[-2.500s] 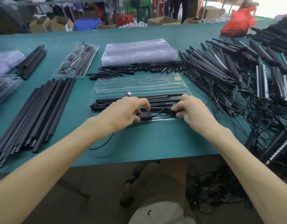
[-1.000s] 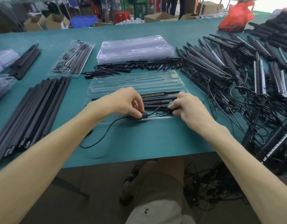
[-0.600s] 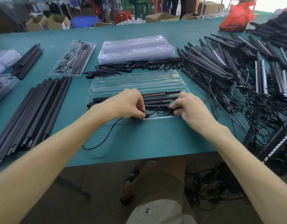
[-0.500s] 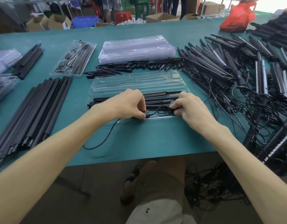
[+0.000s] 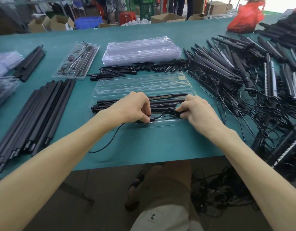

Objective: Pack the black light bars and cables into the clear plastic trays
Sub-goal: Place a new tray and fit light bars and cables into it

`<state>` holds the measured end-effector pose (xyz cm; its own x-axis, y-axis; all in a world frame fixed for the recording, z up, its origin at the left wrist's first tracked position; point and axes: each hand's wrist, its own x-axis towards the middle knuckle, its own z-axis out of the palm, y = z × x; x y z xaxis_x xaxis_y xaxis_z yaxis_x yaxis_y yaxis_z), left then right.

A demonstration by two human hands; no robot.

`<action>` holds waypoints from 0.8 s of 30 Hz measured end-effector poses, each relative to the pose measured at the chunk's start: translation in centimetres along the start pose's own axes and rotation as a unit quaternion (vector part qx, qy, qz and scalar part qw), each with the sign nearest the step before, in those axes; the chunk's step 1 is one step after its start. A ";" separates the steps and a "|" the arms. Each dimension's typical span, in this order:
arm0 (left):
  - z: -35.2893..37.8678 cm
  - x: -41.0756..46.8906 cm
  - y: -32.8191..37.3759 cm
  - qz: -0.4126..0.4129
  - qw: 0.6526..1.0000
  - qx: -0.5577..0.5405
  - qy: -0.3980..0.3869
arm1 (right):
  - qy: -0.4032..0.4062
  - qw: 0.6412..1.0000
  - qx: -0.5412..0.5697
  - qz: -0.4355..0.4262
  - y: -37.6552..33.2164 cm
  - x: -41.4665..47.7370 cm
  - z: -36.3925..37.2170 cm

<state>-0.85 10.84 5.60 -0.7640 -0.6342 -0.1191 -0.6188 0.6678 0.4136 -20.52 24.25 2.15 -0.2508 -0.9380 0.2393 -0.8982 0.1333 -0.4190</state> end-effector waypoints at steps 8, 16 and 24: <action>0.0 -0.1 1.2 -0.007 1.000 0.027 0.004 | 0.005 1.000 0.006 0.001 0.1 0.0 0.2; -0.2 -1.9 2.0 0.018 0.996 0.082 0.032 | 0.009 1.000 -0.002 0.000 0.0 0.0 0.3; 1.6 -1.6 3.0 0.071 0.990 0.032 0.117 | 0.007 1.000 -0.009 -0.002 -0.2 -0.1 0.2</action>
<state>-1.82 14.46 5.54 -0.7863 -0.5992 0.1510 -0.5237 0.7759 0.3517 -20.23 24.24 2.10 -0.2513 -0.9343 0.2529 -0.9055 0.1346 -0.4023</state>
